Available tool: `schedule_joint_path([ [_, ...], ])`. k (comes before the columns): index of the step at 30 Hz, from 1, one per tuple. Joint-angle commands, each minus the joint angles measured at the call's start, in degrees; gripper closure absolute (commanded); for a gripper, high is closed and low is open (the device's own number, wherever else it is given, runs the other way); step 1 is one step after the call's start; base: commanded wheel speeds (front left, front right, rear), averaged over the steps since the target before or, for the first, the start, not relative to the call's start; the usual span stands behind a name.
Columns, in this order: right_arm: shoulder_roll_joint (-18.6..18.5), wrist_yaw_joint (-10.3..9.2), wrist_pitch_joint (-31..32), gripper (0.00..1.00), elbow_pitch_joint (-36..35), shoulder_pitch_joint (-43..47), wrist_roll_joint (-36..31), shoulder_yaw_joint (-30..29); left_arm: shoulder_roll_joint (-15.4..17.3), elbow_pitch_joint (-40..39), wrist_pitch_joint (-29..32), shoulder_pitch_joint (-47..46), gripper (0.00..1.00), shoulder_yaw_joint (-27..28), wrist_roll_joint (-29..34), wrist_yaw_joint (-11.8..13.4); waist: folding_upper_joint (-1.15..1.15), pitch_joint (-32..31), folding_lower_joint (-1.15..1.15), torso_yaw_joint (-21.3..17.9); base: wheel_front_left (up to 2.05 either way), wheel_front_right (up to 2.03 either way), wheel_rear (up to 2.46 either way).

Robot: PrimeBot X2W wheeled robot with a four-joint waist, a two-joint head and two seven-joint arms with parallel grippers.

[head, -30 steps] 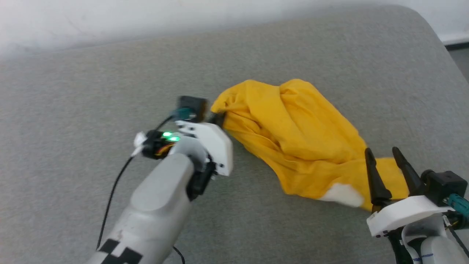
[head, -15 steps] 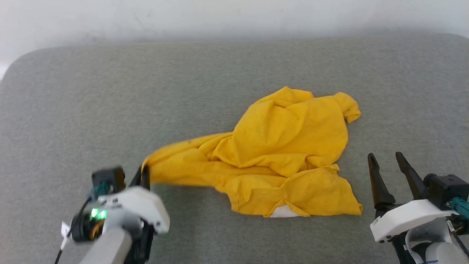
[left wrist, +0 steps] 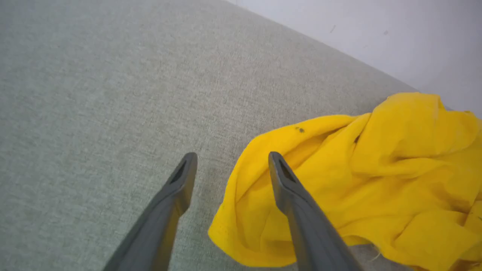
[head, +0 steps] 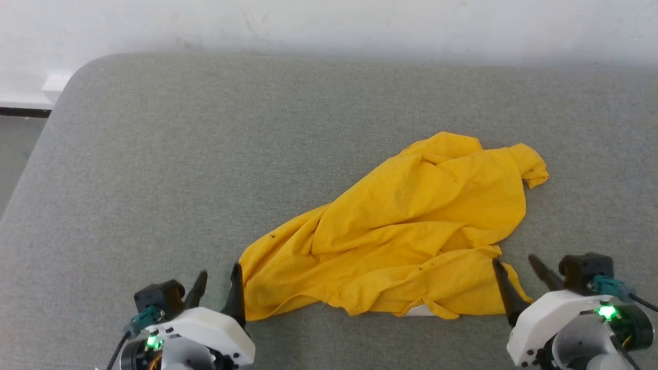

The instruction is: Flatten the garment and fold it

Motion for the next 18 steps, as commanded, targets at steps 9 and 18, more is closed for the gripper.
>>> schedule_joint_path([
  [9,0.1,-0.05,14.1,0.0,2.2,0.6,-1.5,0.7,-4.2,-0.7,-9.9,-4.8,0.0,4.2,8.7,-2.5,0.0,1.2,0.01,-0.1,0.0,0.0,0.0],
  [18,0.1,-0.05,22.4,1.0,6.1,-2.8,-0.4,3.1,-9.6,-1.3,-9.9,-4.3,0.0,11.8,17.0,-6.2,0.0,3.3,0.01,-0.8,0.0,0.0,0.0],
])
